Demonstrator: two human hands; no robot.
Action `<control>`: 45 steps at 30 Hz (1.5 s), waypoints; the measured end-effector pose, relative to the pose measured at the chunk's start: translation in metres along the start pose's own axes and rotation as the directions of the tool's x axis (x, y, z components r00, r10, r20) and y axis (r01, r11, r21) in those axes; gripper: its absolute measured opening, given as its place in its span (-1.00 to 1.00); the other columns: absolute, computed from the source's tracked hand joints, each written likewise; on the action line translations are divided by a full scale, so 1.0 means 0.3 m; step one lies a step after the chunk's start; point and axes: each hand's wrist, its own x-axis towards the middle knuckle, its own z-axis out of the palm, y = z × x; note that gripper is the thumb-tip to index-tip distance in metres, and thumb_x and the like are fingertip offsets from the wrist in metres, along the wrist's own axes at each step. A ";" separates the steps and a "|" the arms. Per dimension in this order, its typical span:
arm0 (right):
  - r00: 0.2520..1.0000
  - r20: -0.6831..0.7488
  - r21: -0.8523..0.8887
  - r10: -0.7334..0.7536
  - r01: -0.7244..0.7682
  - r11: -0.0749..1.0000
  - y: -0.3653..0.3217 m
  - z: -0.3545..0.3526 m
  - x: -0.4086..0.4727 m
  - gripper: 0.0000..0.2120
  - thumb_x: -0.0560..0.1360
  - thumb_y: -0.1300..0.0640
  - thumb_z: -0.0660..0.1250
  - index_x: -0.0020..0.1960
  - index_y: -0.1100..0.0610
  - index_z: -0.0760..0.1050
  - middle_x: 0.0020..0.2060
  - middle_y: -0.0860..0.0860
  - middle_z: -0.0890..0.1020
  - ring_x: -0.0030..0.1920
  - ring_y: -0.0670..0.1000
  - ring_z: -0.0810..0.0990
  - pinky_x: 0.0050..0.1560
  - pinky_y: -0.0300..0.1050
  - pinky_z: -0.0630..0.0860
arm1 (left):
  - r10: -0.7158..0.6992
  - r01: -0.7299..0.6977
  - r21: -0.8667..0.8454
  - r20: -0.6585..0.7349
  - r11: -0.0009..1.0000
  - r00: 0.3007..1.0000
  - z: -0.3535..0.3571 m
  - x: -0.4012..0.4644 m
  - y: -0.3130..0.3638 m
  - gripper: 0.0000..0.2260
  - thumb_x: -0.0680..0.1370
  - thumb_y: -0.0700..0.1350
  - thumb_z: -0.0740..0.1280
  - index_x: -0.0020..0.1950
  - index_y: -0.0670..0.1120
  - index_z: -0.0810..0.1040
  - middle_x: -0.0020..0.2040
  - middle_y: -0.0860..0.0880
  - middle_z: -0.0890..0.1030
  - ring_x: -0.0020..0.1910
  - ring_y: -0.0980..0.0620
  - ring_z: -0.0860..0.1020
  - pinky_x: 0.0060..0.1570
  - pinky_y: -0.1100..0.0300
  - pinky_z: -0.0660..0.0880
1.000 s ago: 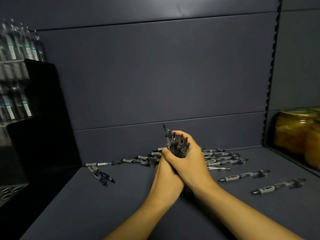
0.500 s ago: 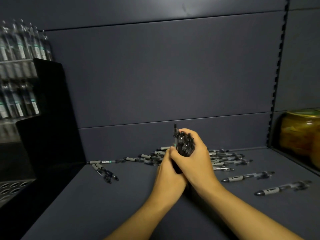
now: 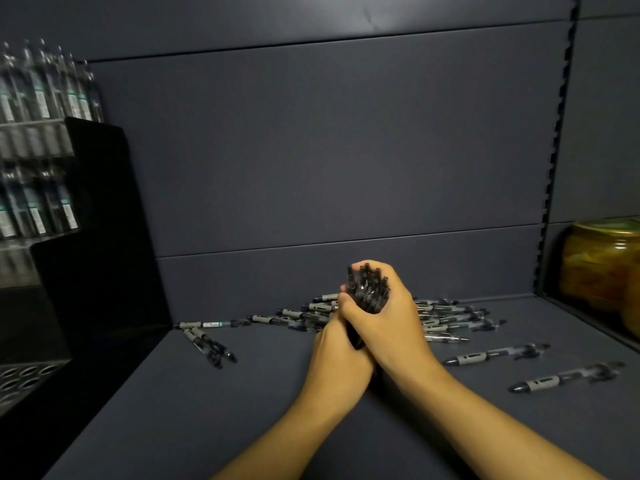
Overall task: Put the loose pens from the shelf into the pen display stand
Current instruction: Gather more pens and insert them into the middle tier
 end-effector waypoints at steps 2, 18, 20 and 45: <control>1.000 0.015 0.007 0.003 -0.003 1.000 -0.011 0.000 -0.005 -0.65 0.44 0.18 0.49 0.13 -0.11 0.49 -0.08 -0.32 0.64 -0.03 -0.24 0.64 0.10 -0.20 0.57 | 0.016 -0.016 -0.020 0.006 1.000 1.000 0.001 -0.004 0.017 -0.60 0.54 -0.25 0.29 0.35 0.05 0.48 0.13 0.20 0.64 0.13 0.32 0.57 0.12 0.35 0.52; 0.948 0.315 0.237 -0.047 -0.031 0.971 -0.300 0.025 -0.026 -0.74 0.56 -0.03 0.28 0.23 -0.05 0.54 -0.18 0.05 0.68 -0.32 -0.04 0.61 -0.29 -0.13 0.57 | -0.029 0.069 -0.315 0.130 0.947 0.991 -0.311 -0.114 0.273 -0.85 0.63 -0.18 0.25 0.13 -0.23 0.51 -0.28 -0.10 0.62 -0.34 0.03 0.60 -0.28 0.18 0.59; 0.935 0.340 0.244 -0.098 0.013 0.970 -0.339 0.054 -0.025 -0.81 0.60 0.10 0.28 0.17 -0.02 0.58 -0.27 -0.06 0.66 -0.35 -0.14 0.56 -0.27 -0.25 0.55 | -0.047 0.086 -0.344 0.121 0.935 0.992 -0.387 -0.136 0.319 -0.84 0.62 -0.16 0.26 0.11 -0.22 0.54 -0.27 -0.08 0.64 -0.30 0.03 0.62 -0.25 0.16 0.62; 0.953 0.257 0.103 -0.162 0.140 0.985 -0.733 0.946 0.022 -0.83 0.58 0.04 0.36 0.02 0.11 0.67 -0.20 -0.01 0.69 -0.24 0.02 0.71 -0.25 -0.13 0.60 | -0.164 0.098 -0.523 -0.082 0.847 0.983 -1.477 -0.131 0.113 -0.65 0.44 -0.07 0.41 0.21 -0.12 0.59 0.05 -0.09 0.72 0.00 -0.13 0.70 -0.09 0.02 0.66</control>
